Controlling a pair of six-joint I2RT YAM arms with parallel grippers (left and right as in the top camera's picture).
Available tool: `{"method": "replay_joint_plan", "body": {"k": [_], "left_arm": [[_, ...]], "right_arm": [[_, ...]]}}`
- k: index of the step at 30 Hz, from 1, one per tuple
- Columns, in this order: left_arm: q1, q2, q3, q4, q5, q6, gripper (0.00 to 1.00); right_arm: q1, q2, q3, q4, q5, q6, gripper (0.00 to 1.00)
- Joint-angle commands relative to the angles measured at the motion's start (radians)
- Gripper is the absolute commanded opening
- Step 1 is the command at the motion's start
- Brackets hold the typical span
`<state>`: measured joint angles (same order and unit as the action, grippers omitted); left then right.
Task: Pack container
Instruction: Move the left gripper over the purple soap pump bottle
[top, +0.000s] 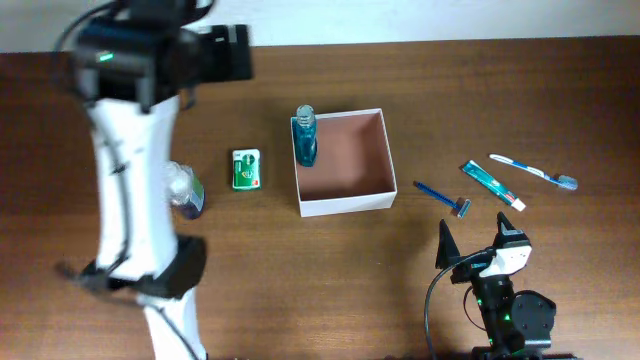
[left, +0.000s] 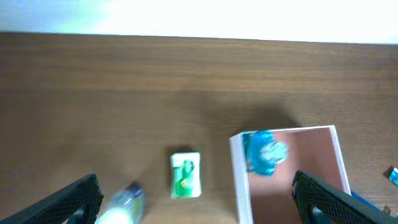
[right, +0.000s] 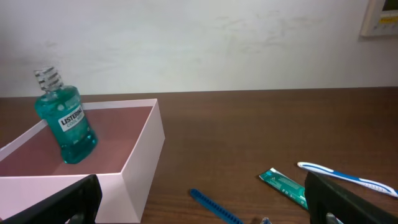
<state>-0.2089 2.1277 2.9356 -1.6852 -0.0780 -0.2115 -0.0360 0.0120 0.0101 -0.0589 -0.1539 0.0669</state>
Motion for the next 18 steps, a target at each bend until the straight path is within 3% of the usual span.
{"method": "replay_joint_plan", "body": {"k": [1,9,14,18], "left_arm": [[0.045,-0.195,-0.217,-0.003,-0.008,0.023,0.99],[0.156,-0.525,-0.753,-0.003,-0.023,0.016,0.99],[0.202,-0.560,-0.907,0.010,-0.020,0.016,0.99],[0.226,-0.559,-1.021,0.114,-0.016,0.016,0.99]], "right_arm": [[-0.005,-0.008,-0.005,-0.005,0.008,-0.007,0.99],[-0.005,-0.008,-0.005,-0.006,0.008,-0.008,0.99],[-0.005,-0.008,-0.005,-0.005,0.008,-0.008,0.99],[-0.005,-0.008,-0.005,-0.006,0.008,-0.008,0.99]]}}
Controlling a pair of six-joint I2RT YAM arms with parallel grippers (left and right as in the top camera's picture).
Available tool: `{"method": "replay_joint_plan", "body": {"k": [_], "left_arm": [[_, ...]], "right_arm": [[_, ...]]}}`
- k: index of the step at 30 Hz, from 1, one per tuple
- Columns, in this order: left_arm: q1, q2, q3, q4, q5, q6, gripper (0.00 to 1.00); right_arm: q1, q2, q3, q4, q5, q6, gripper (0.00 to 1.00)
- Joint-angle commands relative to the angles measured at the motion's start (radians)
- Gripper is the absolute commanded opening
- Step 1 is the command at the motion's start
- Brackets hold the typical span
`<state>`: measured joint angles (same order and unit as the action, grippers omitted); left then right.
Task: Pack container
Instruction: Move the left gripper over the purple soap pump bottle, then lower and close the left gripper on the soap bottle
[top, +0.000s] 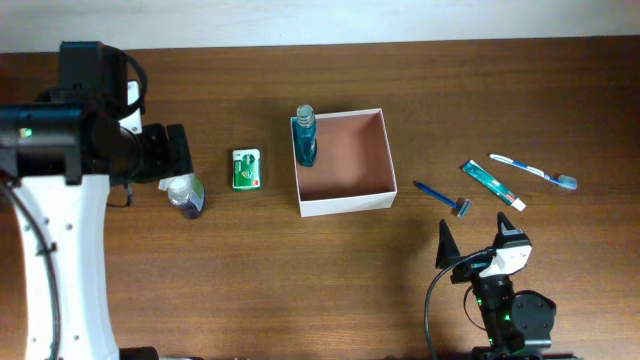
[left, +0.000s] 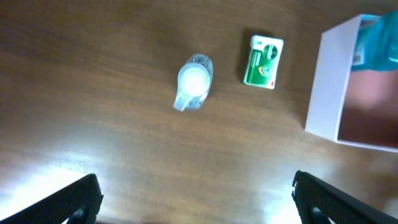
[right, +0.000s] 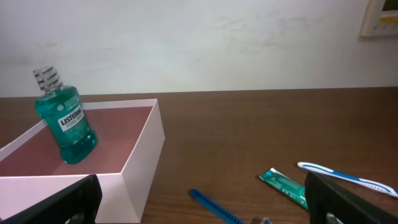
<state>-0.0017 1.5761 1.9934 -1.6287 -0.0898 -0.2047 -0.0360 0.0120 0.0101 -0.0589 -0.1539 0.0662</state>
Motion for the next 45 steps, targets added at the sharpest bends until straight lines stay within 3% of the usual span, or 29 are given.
{"method": "replay_joint_plan", "body": {"k": [1,16,28,45], "left_arm": [[0.021,-0.008,-0.105,0.087,-0.003,0.013,0.99],[0.024,0.053,-0.423,0.494,-0.004,0.125,0.99],[0.027,0.257,-0.426,0.521,-0.042,0.153,0.99],[0.079,0.275,-0.436,0.481,0.047,0.150,0.95]], "right_arm": [[-0.005,-0.008,-0.005,-0.005,0.008,-0.007,0.99],[-0.005,-0.008,-0.005,-0.005,0.008,-0.007,0.99],[-0.005,-0.008,-0.005,-0.005,0.008,-0.007,0.99],[-0.005,-0.008,-0.005,-0.005,0.008,-0.007,0.99]]}}
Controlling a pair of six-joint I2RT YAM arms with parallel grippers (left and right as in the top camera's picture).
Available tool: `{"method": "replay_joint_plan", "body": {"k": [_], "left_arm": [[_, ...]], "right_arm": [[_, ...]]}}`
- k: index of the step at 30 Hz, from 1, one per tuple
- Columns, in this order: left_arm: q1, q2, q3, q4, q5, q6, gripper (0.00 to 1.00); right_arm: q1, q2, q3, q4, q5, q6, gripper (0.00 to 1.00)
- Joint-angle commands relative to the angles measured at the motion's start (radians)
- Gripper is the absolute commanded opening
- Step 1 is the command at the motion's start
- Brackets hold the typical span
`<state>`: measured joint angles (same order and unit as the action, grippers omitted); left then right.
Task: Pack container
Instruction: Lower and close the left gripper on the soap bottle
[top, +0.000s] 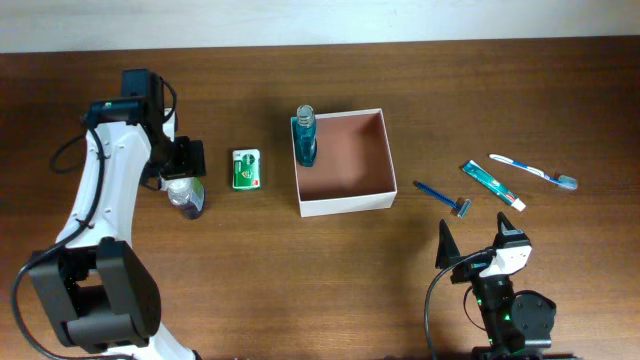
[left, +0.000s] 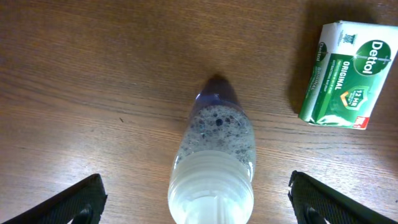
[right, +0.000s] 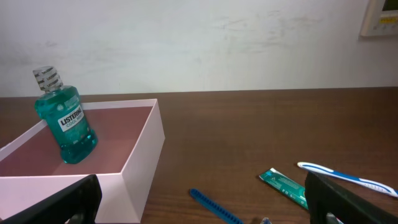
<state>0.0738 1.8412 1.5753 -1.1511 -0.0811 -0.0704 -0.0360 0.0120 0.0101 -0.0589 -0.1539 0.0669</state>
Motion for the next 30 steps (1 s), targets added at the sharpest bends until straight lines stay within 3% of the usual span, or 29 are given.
{"method": "replay_joint_plan", "body": {"k": [1,17,24,30], "left_arm": [[0.003,0.010,-0.025,0.004,0.038,0.016,0.95],[0.004,0.010,-0.088,0.072,0.037,0.016,0.94],[0.004,0.010,-0.088,0.082,0.037,0.016,0.69],[0.004,0.010,-0.088,0.076,0.051,0.015,0.55]], "right_arm": [[-0.005,-0.008,-0.005,-0.005,0.008,-0.008,0.99],[-0.005,-0.008,-0.005,-0.005,0.008,-0.007,0.99],[-0.005,-0.008,-0.005,-0.005,0.008,-0.007,0.98],[-0.005,-0.008,-0.005,-0.006,0.008,-0.007,0.99]]}}
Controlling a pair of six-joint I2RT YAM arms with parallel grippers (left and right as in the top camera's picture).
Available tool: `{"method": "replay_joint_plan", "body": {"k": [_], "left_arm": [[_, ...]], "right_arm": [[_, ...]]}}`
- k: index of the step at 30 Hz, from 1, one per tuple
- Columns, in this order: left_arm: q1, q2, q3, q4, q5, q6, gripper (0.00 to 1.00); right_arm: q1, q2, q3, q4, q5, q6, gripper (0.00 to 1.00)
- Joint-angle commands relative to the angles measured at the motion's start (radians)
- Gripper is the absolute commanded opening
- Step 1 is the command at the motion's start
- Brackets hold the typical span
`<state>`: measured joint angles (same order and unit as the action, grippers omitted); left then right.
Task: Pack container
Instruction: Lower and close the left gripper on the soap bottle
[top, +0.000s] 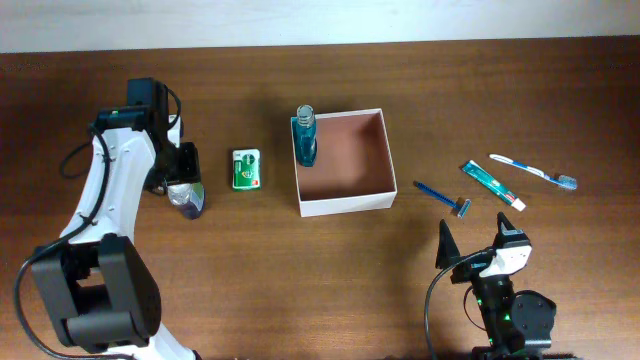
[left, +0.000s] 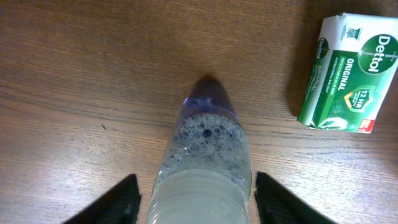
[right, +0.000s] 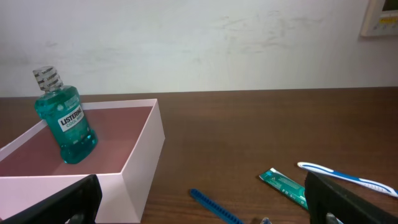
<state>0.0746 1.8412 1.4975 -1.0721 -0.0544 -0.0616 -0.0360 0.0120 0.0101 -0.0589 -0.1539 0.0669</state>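
A clear foamy bottle (left: 205, 149) with a purple base lies on the table, left of the green Dettol soap (left: 348, 74). My left gripper (left: 196, 186) is open, its fingers close on either side of the bottle's neck end, small gaps still showing. In the overhead view the left gripper (top: 182, 178) covers the bottle (top: 189, 200). The white box (top: 345, 205) holds a teal mouthwash bottle (top: 305, 140) in its left corner. My right gripper (top: 472, 245) stands open near the front edge, holding nothing.
Right of the box lie a blue razor (top: 440, 198), a toothpaste tube (top: 492, 184) and a toothbrush (top: 530, 170). The soap (top: 246, 168) sits between the foamy bottle and the box. The right wrist view shows the box wall (right: 140, 168) ahead on the left.
My left gripper's fingers have come much closer together around the foamy bottle, and the camera sits slightly nearer to it. The right arm has not moved.
My left arm was first high over the table's left side, looking at the soap and box. Then it hung above the foamy bottle. Then it was low with wide fingers astride the bottle, and now they nearly touch it. The right arm stayed still.
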Motion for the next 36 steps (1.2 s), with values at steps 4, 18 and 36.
{"method": "replay_joint_plan", "body": {"k": [4,18,36], "left_arm": [[0.003,0.010,-0.010,-0.003,0.041,0.006,0.48],[0.002,0.010,-0.010,-0.036,0.040,0.006,0.38],[0.002,0.010,0.030,-0.092,0.039,0.007,0.66]], "right_arm": [[-0.005,-0.008,-0.005,-0.005,0.008,-0.008,0.98],[-0.005,-0.008,-0.005,-0.005,0.008,-0.008,0.99],[-0.005,-0.008,-0.005,-0.005,0.008,-0.008,0.99]]}}
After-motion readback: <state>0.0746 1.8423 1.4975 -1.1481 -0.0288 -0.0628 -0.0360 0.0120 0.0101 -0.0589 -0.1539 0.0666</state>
